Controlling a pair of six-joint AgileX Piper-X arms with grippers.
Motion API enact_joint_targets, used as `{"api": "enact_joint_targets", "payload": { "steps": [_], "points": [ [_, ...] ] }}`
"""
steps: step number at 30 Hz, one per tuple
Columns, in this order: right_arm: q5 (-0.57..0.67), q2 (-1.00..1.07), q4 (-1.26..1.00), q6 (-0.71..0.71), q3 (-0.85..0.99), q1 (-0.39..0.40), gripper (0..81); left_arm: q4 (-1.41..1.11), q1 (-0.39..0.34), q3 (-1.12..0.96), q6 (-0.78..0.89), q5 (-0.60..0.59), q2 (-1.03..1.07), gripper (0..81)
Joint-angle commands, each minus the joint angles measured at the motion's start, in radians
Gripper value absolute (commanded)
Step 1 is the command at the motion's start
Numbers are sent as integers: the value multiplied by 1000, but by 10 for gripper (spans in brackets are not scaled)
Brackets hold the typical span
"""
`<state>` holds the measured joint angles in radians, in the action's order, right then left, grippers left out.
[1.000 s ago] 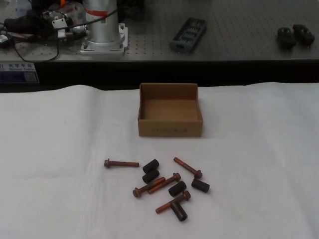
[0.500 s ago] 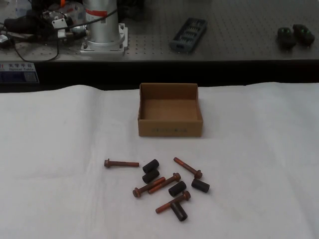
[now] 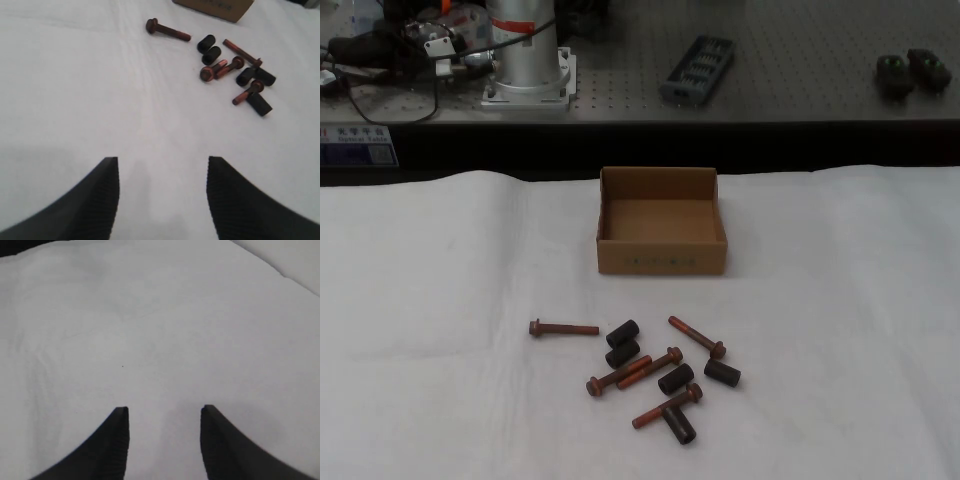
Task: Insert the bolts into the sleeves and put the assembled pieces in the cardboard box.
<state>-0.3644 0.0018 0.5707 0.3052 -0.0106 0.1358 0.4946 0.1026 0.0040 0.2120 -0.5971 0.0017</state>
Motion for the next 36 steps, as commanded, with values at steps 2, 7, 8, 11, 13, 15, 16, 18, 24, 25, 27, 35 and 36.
{"api": "enact_joint_targets", "payload": {
  "steps": [2, 7, 8, 11, 13, 15, 16, 18, 24, 25, 27, 35, 36],
  "points": [
    [27, -2, -17, 105, 11, -8, 349, -53, 2, -4, 159, -45, -2, 389],
    [92, -2, -8, 211, 11, -8, 349, -88, 2, -4, 346, -45, -2, 389],
    [92, -2, -8, 211, 11, -8, 349, -88, 2, -4, 368, -45, -2, 389],
    [92, -2, -8, 211, 11, -8, 349, -88, 2, -4, 428, -15, -2, 389],
    [92, -2, -8, 211, 11, -8, 349, -85, 2, -4, 442, -18, -2, 389],
    [92, -2, -8, 211, 11, -8, 349, -85, 2, -4, 438, -16, -2, 389],
    [92, -2, -8, 211, 11, -8, 349, -85, 2, -4, 439, -7, -2, 389],
    [92, -2, -8, 211, 11, -8, 349, -85, 2, -4, 439, 24, -2, 389],
    [92, -2, 5, 211, 11, -8, 349, -85, 2, -4, 439, 42, -2, 389],
    [92, -2, 9, 211, 11, -8, 349, -85, 2, -4, 439, 38, -2, 389],
    [92, -2, 18, 211, 11, -8, 349, -85, 2, -4, 439, 52, -2, 389],
    [92, -2, 30, 211, 11, -8, 349, -85, 2, -4, 447, 70, -2, 389],
    [92, -2, 30, 211, 11, -8, 349, -85, 2, -4, 447, 70, -2, 389]
  ]
}}
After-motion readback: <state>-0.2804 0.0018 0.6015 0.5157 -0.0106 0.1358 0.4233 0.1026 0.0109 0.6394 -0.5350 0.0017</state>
